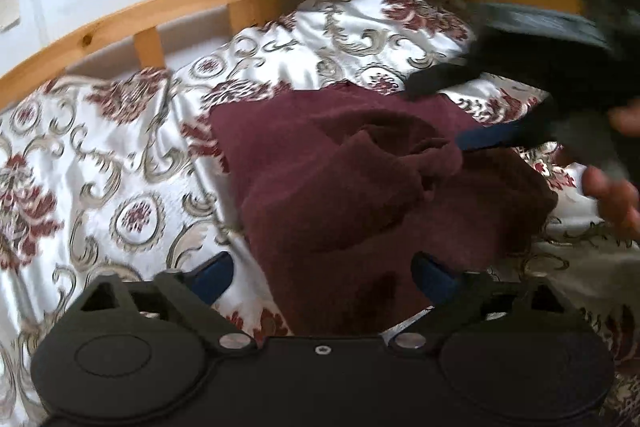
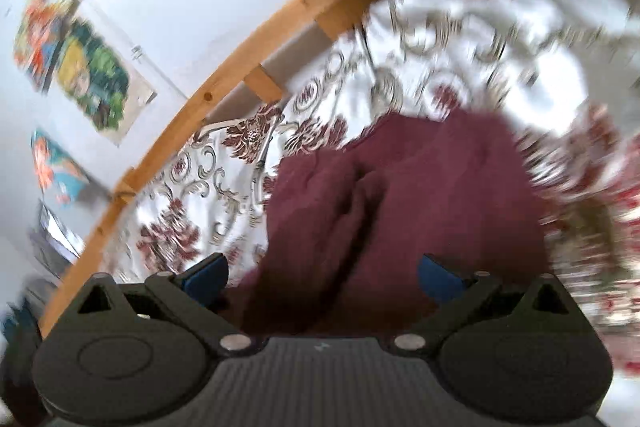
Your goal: Fold small clothes
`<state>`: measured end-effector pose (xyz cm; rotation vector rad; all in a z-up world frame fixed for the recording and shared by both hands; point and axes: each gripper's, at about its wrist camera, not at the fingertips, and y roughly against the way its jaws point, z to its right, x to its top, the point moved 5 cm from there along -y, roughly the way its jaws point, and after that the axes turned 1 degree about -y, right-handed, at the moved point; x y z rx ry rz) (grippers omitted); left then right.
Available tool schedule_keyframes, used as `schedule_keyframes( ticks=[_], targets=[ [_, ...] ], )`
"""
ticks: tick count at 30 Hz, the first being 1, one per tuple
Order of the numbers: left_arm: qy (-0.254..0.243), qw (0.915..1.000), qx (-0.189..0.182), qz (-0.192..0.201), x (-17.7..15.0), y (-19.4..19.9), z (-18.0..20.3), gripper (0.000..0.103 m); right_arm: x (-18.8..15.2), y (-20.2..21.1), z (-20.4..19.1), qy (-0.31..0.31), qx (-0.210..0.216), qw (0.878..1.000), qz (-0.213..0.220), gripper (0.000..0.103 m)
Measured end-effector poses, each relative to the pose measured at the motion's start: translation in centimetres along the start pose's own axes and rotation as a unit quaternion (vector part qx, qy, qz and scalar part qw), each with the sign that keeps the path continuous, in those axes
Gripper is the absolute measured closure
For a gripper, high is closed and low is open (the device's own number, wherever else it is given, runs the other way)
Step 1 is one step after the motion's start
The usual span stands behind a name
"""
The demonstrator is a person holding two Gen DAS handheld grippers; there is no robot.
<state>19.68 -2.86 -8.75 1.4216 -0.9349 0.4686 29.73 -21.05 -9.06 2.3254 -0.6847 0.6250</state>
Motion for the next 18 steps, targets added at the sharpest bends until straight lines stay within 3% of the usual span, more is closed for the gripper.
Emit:
schedule_keyframes(
  ticks=[1,4,7,9,11,12,15,18],
  targets=[
    [-0.009,0.9999,-0.006,-0.001,0.0,-0.1,0.2,0.028,0.3,-0.9,0.1,-0.016,-0.001,1.000,-0.006,0.000],
    [-0.020,0.9998,-0.009,0.003,0.2,-0.1,0.6,0.051,0.4,-2.8,0.3,-0.045,-0.012,0.999,-0.009,0.000],
    [-0.018,0.9997,-0.015,0.006,0.2,-0.2,0.3,0.062,0.0,-3.5,0.1,-0.035,-0.025,0.999,0.016,0.008],
    [-0.015,0.9997,-0.019,0.006,0.3,-0.2,0.2,0.065,-0.1,-3.6,0.1,-0.026,-0.033,0.999,0.032,0.026],
    [-0.019,0.9996,-0.022,0.007,0.4,-0.2,0.3,0.067,0.0,-3.8,0.2,-0.026,-0.038,0.998,0.045,0.037],
    [-0.021,0.9995,-0.024,0.007,0.5,-0.1,0.6,0.068,0.2,-3.8,0.3,-0.024,-0.038,0.998,0.051,0.050],
    [-0.027,0.9991,-0.030,0.011,0.8,-0.2,1.2,0.070,0.9,-3.3,0.0,0.003,-0.039,0.997,0.069,0.076],
    [-0.034,0.9983,-0.045,0.017,1.3,-0.1,2.1,0.072,1.5,-2.0,-1.1,0.063,-0.039,0.993,0.093,0.080]
  ],
)
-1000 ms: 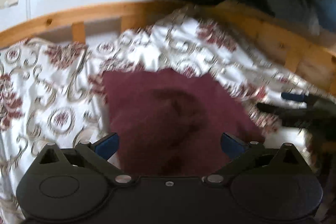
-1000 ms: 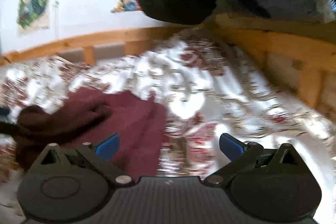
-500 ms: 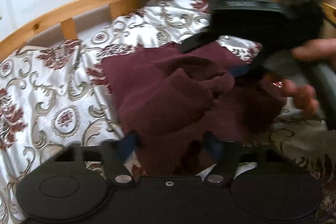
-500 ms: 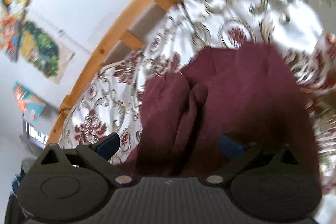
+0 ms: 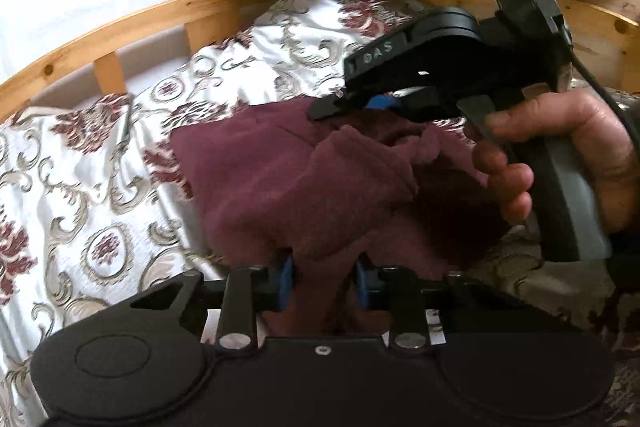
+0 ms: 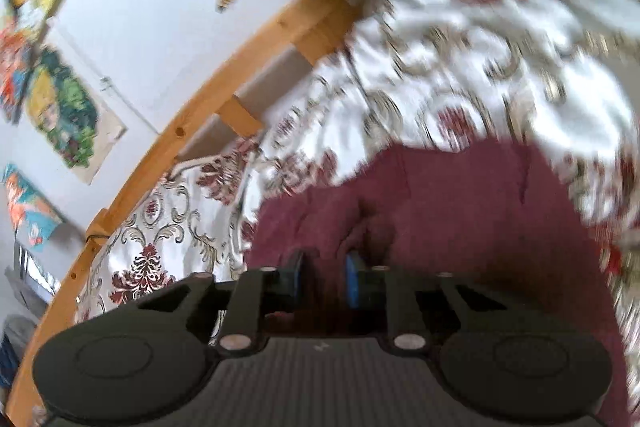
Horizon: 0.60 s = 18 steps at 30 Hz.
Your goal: Fold small clothes
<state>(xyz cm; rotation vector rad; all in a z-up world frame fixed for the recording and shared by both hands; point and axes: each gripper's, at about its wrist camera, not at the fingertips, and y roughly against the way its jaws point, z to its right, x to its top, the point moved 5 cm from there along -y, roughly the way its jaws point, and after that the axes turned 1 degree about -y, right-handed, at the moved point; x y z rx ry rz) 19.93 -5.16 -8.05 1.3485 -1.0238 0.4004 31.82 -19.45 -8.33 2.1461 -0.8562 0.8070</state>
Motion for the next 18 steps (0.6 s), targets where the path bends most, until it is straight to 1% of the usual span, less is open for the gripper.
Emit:
schedule_keyframes(
  ticks=[2,5,8,10,13,16,17,18],
  targets=[
    [-0.007,0.9999,-0.014,0.006,0.5,0.0,0.7,0.072,0.6,1.3,-0.6,0.049,-0.007,0.999,0.020,0.081],
    [-0.024,0.9988,-0.037,0.018,1.2,0.0,2.4,0.072,1.1,3.8,-0.7,0.113,-0.027,0.992,0.043,0.081],
    [-0.039,0.9971,-0.062,0.024,1.6,-0.3,3.8,0.072,1.3,5.8,0.3,0.152,-0.054,0.986,0.047,0.081],
    [-0.043,0.9960,-0.075,0.023,1.8,-0.6,4.6,0.072,1.2,6.7,1.4,0.156,-0.073,0.984,0.042,0.081],
    [-0.041,0.9947,-0.093,0.016,1.9,-1.3,5.6,0.072,0.9,7.6,3.5,0.128,-0.090,0.987,0.032,0.081],
    [-0.044,0.9944,-0.096,0.008,1.5,-1.6,6.2,0.072,0.0,8.0,4.9,0.112,-0.101,0.988,0.025,0.081],
    [-0.045,0.9945,-0.095,0.007,1.4,-1.7,6.4,0.072,-0.4,8.2,5.2,0.107,-0.102,0.989,0.025,0.080],
    [-0.043,0.9947,-0.094,0.006,1.3,-1.6,6.4,0.071,-0.7,8.5,5.8,0.101,-0.104,0.989,0.028,0.077]
  ],
)
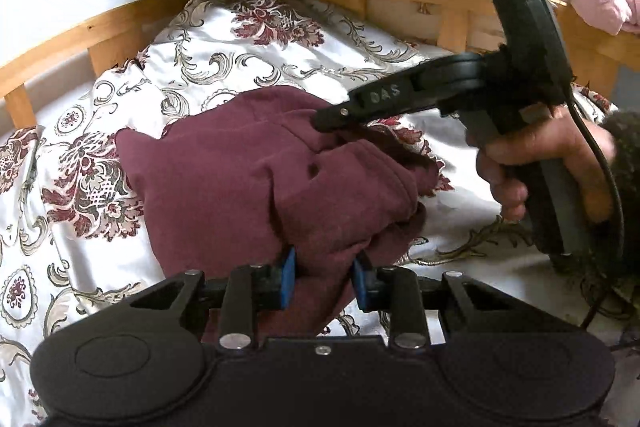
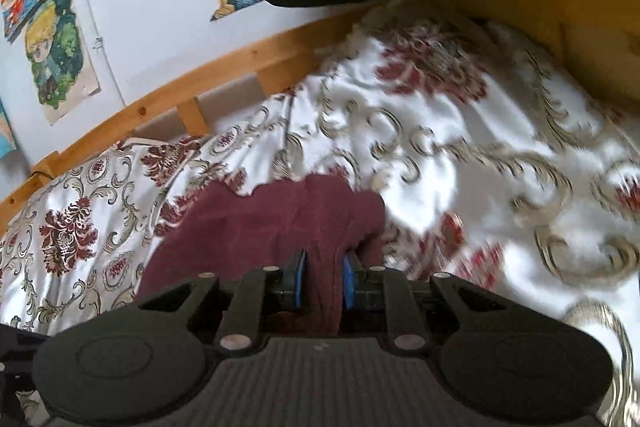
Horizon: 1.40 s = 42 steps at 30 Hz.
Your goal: Fold small clothes
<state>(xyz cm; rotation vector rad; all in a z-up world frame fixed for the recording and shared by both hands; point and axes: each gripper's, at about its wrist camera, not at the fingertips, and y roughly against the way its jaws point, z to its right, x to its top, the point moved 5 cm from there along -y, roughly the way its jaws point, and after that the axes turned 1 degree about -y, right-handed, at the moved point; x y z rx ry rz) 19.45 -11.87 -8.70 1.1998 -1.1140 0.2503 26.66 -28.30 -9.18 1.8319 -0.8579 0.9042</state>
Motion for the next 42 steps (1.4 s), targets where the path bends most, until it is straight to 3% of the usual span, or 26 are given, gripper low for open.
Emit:
schedule_keyframes(
  ticks=[3,11,15,19,22,25,29,33,37,42],
  targets=[
    [0.013,0.9999,0.000,-0.001,0.0,0.0,-0.4,0.071,-0.8,0.7,1.0,-0.024,0.001,1.000,0.012,0.067],
    [0.046,0.9989,0.003,0.001,0.1,0.4,-0.1,0.059,-1.0,0.4,1.5,-0.046,0.015,0.999,0.013,0.069],
    [0.080,0.9967,-0.014,0.010,0.1,1.5,-0.1,0.041,-0.9,-0.1,0.9,-0.022,0.016,0.999,0.016,0.083],
    [0.122,0.9916,-0.016,0.039,0.3,3.5,-0.8,0.020,-1.1,-1.3,1.0,-0.008,0.004,1.000,0.011,0.083],
    [0.152,0.9866,0.011,0.059,0.5,4.3,-2.0,0.007,-1.4,-1.6,1.4,-0.021,0.000,1.000,0.001,0.083],
    [0.192,0.9785,0.051,0.055,0.7,3.9,-3.8,0.001,-1.0,-0.6,1.3,-0.021,-0.006,1.000,0.007,0.068],
    [0.262,0.9617,0.080,0.000,0.2,2.0,-6.1,0.001,-0.7,1.1,1.4,-0.046,0.008,0.999,0.002,0.036],
    [0.337,0.9385,0.067,-0.038,-1.0,0.5,-7.7,0.001,-1.4,3.7,1.1,-0.072,0.018,0.997,-0.018,0.011],
    [0.348,0.9302,0.080,-0.086,-2.6,-0.9,-7.7,0.001,-3.2,5.5,0.3,-0.067,0.004,0.997,-0.049,0.007],
    [0.370,0.9220,0.073,-0.089,-3.8,-1.0,-7.9,0.001,-5.1,5.0,0.1,-0.050,-0.020,0.995,-0.082,0.002]
  ],
)
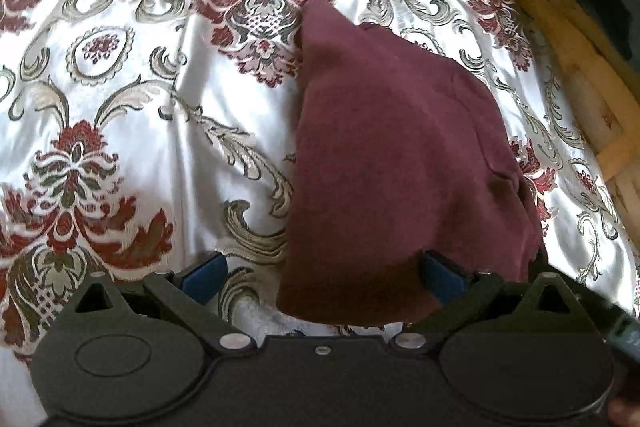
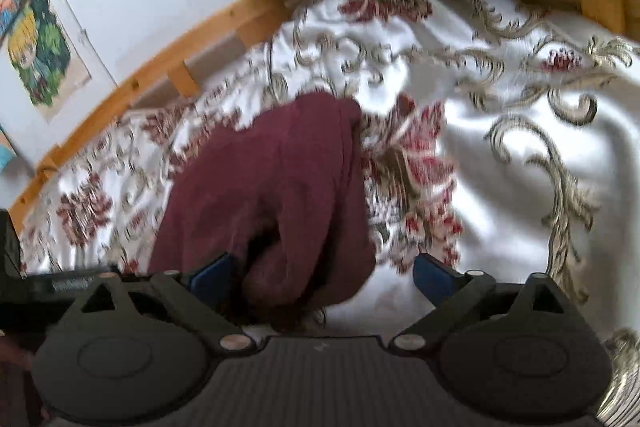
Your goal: Fold small clothes
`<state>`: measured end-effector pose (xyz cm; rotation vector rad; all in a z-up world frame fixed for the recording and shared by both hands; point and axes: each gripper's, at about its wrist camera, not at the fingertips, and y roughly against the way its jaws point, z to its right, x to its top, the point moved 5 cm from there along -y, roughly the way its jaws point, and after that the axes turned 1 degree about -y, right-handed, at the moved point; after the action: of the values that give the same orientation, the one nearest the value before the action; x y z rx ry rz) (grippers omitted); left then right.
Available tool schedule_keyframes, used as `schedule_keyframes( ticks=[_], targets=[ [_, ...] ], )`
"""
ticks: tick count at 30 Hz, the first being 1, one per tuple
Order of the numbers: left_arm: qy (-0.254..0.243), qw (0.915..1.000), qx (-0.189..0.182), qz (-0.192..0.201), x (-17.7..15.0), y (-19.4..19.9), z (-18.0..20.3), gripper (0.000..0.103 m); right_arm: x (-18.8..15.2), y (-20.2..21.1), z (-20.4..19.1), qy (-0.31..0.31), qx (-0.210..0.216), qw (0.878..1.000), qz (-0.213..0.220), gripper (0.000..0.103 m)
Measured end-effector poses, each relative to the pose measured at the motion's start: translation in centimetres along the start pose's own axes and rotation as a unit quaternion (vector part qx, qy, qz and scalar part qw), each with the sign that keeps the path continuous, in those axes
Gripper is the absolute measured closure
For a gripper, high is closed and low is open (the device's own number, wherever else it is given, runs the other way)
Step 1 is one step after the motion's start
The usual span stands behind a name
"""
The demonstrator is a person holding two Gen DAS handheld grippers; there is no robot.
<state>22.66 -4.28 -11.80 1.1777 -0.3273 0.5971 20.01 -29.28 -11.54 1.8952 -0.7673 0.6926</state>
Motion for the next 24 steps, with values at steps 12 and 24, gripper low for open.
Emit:
schedule_keyframes(
  ticks=[12,24],
  targets=[
    [0.001,1.0000,0.003,-0.001,-0.1,-0.6,0.1,0.001,-0.2,-1.4,1.1,0.069,-0.076,0.995,0.005,0.000],
    [0.006,1.0000,0.000,0.003,-0.4,-0.6,0.0,0.001,-0.1,-1.6,1.2,0.057,-0.072,0.996,0.003,0.000]
  ],
)
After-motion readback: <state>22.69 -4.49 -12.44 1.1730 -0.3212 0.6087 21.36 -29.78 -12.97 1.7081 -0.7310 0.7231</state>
